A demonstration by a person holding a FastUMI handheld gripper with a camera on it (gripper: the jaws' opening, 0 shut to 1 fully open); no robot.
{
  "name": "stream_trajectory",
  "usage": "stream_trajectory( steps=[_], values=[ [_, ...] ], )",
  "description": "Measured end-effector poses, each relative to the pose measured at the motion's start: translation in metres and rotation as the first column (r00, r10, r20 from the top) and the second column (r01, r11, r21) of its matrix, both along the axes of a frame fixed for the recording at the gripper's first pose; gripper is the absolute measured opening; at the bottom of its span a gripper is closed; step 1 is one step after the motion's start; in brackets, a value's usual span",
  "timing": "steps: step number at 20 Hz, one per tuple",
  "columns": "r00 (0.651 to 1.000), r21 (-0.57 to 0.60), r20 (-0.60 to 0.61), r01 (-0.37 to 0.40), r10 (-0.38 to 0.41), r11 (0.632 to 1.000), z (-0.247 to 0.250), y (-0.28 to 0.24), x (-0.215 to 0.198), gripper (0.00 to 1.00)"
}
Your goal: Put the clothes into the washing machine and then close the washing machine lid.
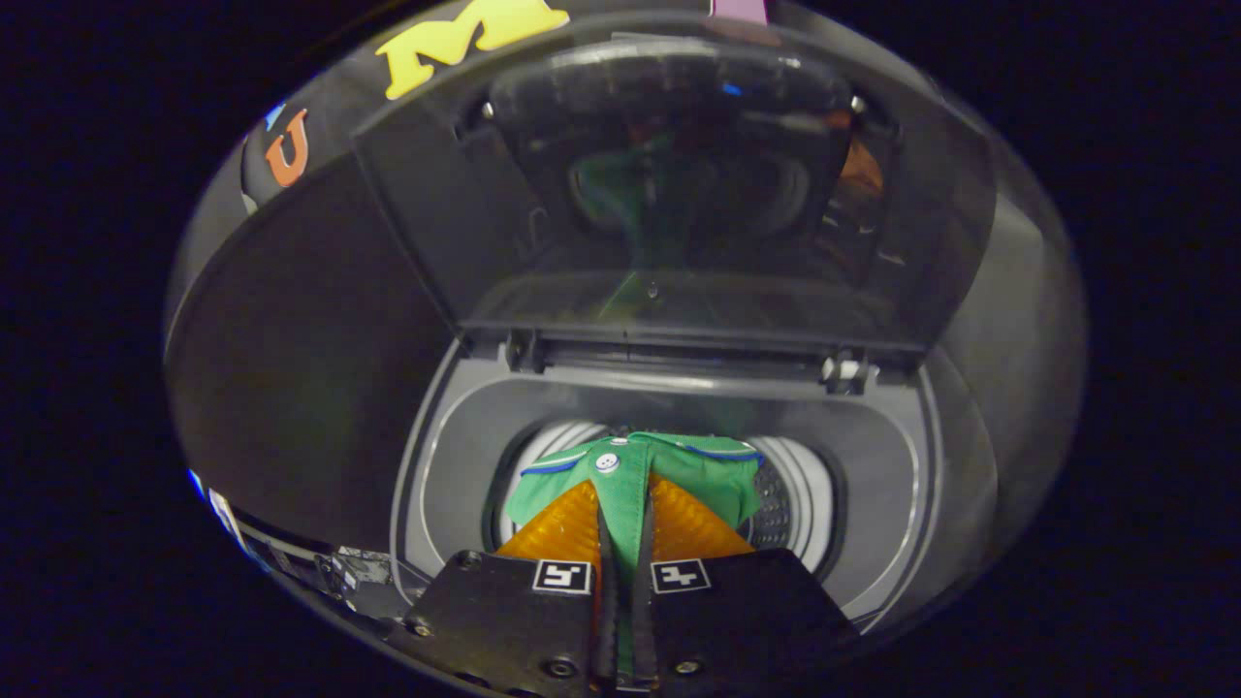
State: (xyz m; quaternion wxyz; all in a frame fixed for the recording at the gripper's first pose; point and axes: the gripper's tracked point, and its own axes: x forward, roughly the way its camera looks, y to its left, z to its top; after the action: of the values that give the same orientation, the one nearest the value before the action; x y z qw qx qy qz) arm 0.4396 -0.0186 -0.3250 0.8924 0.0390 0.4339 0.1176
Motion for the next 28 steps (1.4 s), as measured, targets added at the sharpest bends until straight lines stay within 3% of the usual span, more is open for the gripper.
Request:
stream_trajectory(
  steps=[5,9,13,20,28],
  values=[
    [0.991,-0.018,-0.114,0.063,-0.064,0.998,-0.047,0.006,0.001,0.1],
    [0.965,-0.029,-0.218,0.141,-0.144,0.99,-0.079,0.004,-0.007,0.12],
    [0.945,-0.026,-0.274,0.177,-0.178,0.984,-0.092,0.002,-0.014,0.19],
    [0.957,-0.065,-0.175,0.223,-0.231,0.973,-0.077,-0.009,-0.01,0.64],
    [0.967,-0.069,-0.129,0.213,-0.221,0.975,-0.066,-0.012,-0.015,0.62]
  ],
)
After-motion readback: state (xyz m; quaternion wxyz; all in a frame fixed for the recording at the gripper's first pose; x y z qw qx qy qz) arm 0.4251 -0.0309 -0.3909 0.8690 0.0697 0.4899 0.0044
